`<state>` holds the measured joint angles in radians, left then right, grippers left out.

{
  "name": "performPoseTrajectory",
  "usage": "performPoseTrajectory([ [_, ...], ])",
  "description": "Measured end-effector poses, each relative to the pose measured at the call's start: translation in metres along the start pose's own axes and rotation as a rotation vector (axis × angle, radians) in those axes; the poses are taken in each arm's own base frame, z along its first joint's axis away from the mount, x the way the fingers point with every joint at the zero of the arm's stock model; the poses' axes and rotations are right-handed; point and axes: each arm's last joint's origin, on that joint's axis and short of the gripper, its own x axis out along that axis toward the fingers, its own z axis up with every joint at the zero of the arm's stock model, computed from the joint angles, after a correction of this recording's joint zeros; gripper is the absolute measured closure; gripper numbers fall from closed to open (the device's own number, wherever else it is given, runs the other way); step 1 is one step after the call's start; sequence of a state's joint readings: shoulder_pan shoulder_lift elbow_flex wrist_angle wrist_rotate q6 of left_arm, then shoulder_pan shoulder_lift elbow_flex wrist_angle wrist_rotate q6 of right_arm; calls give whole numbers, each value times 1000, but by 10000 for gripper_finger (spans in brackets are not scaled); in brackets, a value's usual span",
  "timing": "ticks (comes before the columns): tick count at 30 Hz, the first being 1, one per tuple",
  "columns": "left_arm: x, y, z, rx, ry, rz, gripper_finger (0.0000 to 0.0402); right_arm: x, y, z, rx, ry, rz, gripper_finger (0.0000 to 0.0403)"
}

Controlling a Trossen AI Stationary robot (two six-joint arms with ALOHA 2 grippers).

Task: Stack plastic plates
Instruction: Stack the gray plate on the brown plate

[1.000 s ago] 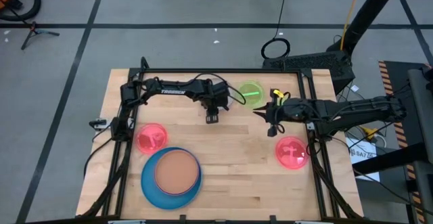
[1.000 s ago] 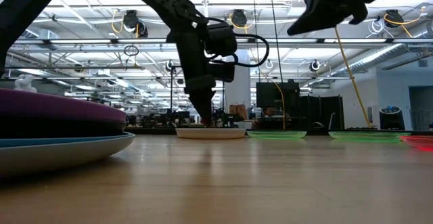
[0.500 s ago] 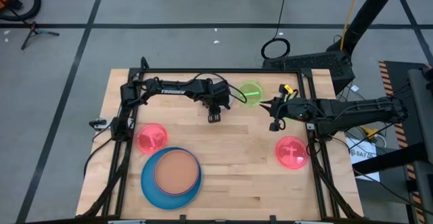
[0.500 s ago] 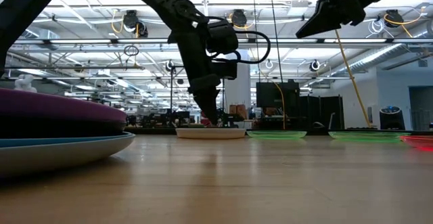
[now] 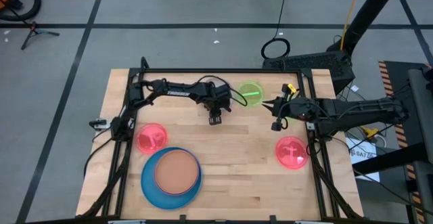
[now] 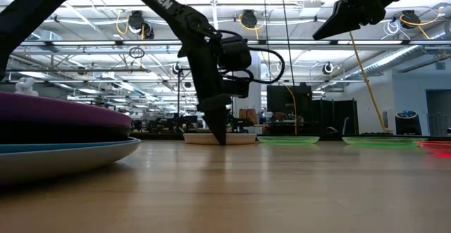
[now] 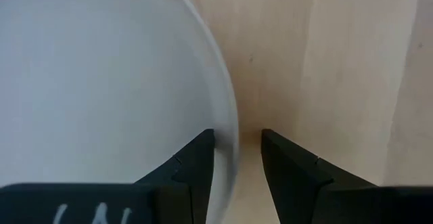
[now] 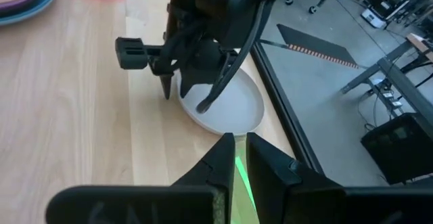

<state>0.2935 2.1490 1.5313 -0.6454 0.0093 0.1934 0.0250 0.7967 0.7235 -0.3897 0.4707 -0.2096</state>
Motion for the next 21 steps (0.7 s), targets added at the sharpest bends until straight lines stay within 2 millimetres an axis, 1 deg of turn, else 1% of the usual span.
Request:
performPoseTrajectory([
  [6,4,-10,1,9,19,35,273,0,0,0,1,-4,-1,371],
  [9,4,-16,2,27,28,95,277,0,0,0,1,-4,-1,371],
  [12,4,-22,3,41,35,131,305,0,0,0,1,-4,-1,371],
  [17,5,-29,2,37,47,152,384,0,0,0,1,-4,-1,371],
  [19,5,-30,2,16,52,156,389,0,0,0,2,-4,-1,371],
  [21,1,-33,1,14,63,169,390,0,0,0,2,-4,-1,371],
])
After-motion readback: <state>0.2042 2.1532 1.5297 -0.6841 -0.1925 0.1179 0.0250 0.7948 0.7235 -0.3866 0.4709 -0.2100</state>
